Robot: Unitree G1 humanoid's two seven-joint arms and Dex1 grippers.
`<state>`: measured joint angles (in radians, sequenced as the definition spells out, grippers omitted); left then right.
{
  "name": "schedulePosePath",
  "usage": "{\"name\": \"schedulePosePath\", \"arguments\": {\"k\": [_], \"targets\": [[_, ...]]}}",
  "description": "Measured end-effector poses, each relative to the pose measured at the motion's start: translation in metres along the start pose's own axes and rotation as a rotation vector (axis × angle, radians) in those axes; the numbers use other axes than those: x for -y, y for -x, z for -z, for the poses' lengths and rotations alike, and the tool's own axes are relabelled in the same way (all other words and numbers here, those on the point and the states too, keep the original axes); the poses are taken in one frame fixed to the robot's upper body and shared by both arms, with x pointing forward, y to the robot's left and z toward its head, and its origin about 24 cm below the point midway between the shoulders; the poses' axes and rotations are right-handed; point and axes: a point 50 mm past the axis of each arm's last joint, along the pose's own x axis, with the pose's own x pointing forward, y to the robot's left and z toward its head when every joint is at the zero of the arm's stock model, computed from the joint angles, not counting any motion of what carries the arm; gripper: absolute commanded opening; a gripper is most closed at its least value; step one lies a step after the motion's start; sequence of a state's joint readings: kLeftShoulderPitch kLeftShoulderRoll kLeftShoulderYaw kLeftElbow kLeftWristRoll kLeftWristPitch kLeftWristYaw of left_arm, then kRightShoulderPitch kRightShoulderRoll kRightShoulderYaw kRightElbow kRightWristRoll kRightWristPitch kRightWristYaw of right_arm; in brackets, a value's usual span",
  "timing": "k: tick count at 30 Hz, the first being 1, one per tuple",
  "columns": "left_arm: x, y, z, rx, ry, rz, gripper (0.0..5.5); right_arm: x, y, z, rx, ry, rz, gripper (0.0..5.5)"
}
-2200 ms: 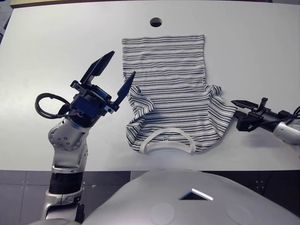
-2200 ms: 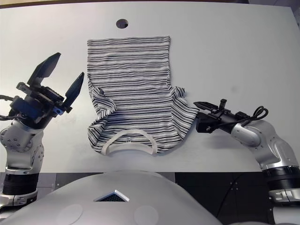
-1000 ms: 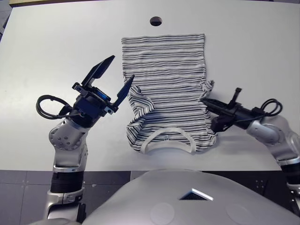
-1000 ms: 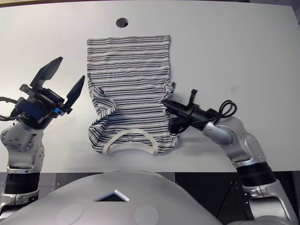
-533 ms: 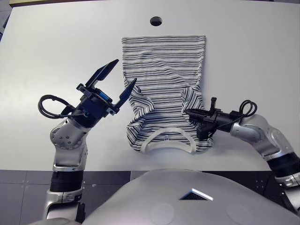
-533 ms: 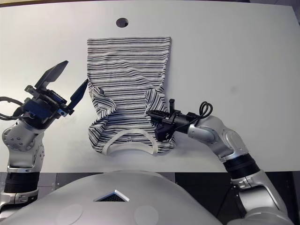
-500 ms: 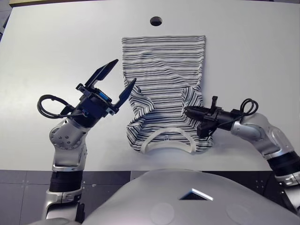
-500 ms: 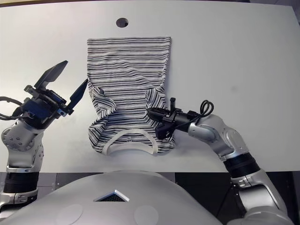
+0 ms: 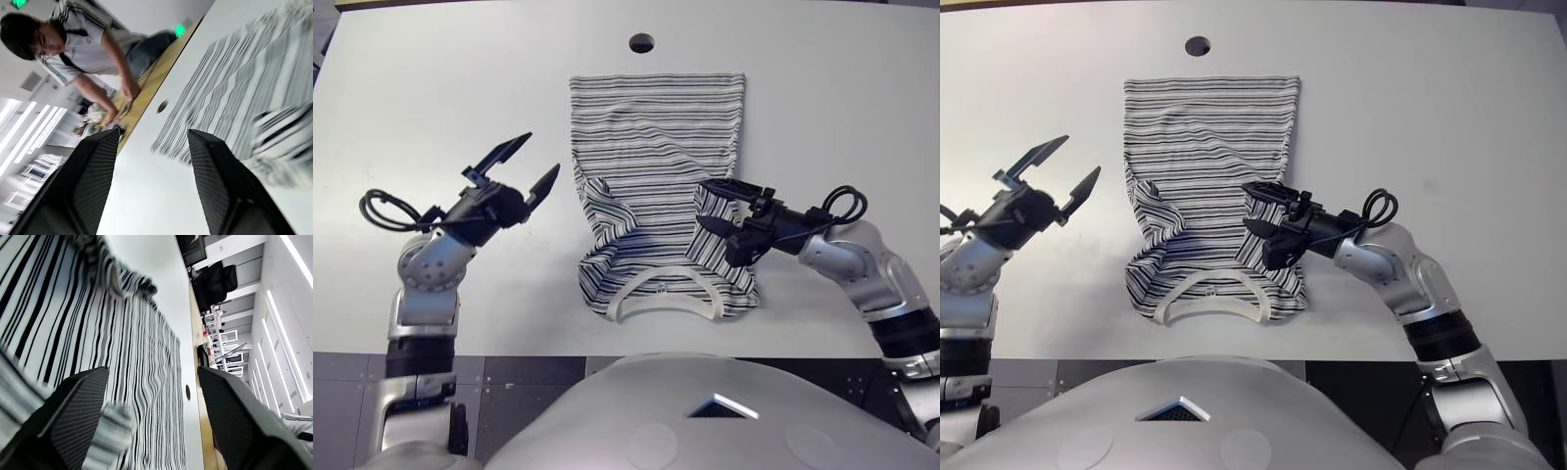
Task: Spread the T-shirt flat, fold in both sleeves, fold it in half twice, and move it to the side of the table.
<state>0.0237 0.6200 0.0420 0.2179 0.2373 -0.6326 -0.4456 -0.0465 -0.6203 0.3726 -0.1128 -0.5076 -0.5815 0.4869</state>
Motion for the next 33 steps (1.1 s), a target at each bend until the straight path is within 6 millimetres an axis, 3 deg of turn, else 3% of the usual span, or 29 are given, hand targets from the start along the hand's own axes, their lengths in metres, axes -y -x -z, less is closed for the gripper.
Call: {"name": "schedulePosePath", "arguments": {"k": [6,9,13,18,23,29,33], "targets": [[0.002,-0.070,-0.002,0.092,-0.154,0.157,2.59,0.010,-0.019,-0.002,0.047,0.004,0.035,3.41],[0.013,-0.094,-0.001,0.104,-0.204,0.288,2.59,0.007,-0.033,-0.017,0.125,-0.019,0.031,3.41],[0.032,-0.103,0.010,0.060,-0.234,0.428,2.59,0.008,-0.049,-0.041,0.241,-0.032,0.053,3.41],[0.028,-0.120,0.011,0.014,-0.300,0.443,2.59,0.019,-0.077,-0.057,0.313,0.050,0.033,3.41],[0.028,-0.132,0.011,-0.042,-0.331,0.414,2.59,0.021,-0.116,-0.057,0.305,0.107,-0.009,3.41],[0.028,-0.144,0.005,-0.058,-0.362,0.400,2.59,-0.015,-0.149,-0.041,0.244,0.135,-0.156,3.41],[0.028,-0.144,0.006,-0.061,-0.355,0.397,2.59,-0.021,-0.160,-0.052,0.314,0.205,-0.179,3.41]]}}
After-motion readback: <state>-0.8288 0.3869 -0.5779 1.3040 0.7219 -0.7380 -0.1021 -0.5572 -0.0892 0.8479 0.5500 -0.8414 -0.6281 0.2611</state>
